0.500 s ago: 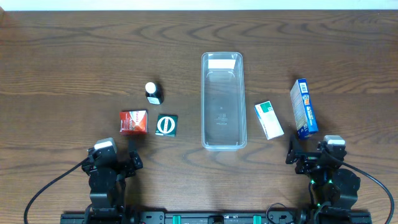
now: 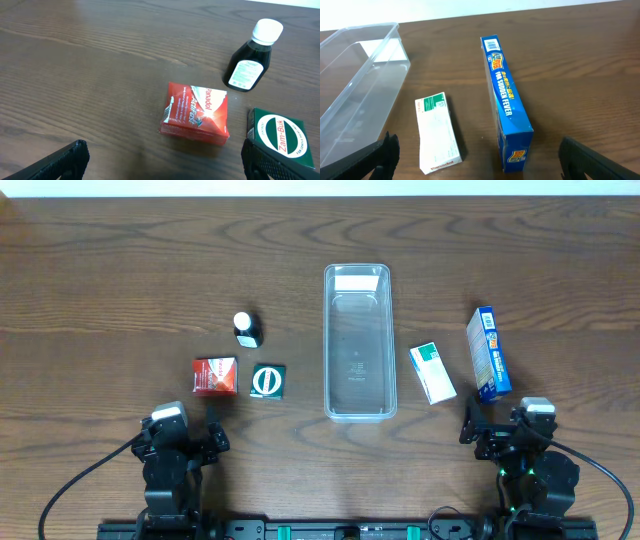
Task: Pack container
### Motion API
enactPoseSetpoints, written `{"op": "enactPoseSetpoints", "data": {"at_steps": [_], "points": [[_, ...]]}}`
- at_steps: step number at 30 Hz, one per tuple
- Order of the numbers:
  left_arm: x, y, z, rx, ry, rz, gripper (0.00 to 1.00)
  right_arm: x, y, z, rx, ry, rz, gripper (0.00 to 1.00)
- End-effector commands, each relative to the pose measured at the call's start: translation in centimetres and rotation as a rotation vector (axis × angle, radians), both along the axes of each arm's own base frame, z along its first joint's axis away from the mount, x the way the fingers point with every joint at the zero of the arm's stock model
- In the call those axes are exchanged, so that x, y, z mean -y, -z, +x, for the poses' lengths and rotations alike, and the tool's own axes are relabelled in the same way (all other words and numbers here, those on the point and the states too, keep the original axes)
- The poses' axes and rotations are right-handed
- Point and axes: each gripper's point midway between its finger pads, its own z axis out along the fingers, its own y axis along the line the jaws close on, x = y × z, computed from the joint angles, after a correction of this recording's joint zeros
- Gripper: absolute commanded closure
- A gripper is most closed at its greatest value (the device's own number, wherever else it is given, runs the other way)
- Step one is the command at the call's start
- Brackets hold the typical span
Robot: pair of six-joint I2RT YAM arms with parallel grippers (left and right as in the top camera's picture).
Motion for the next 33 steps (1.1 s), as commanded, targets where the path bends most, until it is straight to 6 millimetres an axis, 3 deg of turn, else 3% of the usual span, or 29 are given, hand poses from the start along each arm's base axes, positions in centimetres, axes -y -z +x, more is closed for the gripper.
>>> {"op": "enactPoseSetpoints", "data": {"at_steps": [1,14,18,22,25,29,33], "points": [[-0.1,0.6,0.0,-0.008,-0.01,-0.002,0.02,-0.3,0.0,0.0,0.005,-0.019,-0.014,0.01],[-0.1,0.6,0.0,-0.008,-0.01,-0.002,0.02,-0.4,0.0,0.0,0.006,-0.023,-0.006,0.01],[-0.1,0.6,0.0,-0.008,-0.01,-0.002,0.02,-1.2,-1.0,0.3,0.048,-0.066,0.019,0.01],[-0.1,0.6,0.0,-0.008,-0.01,-0.002,0.02,-3.3,-3.5,0.4,0.136,-0.184,0.048,0.01],[-0.1,0.6,0.0,-0.008,-0.01,-0.002,0.02,-2.8,-6.2,0.4,0.175,-0.153,0.054,0.01],[-0.1,0.6,0.0,-0.008,-0.01,-0.002,0.02,-0.8,-10.9,1.1,0.175,-0.041,0.024,0.01],[-0.1,0.6,0.0,-0.008,-0.01,-0.002,0.02,0.0,-12.9,2.9,0.038,-0.012,0.022,0.01]]}}
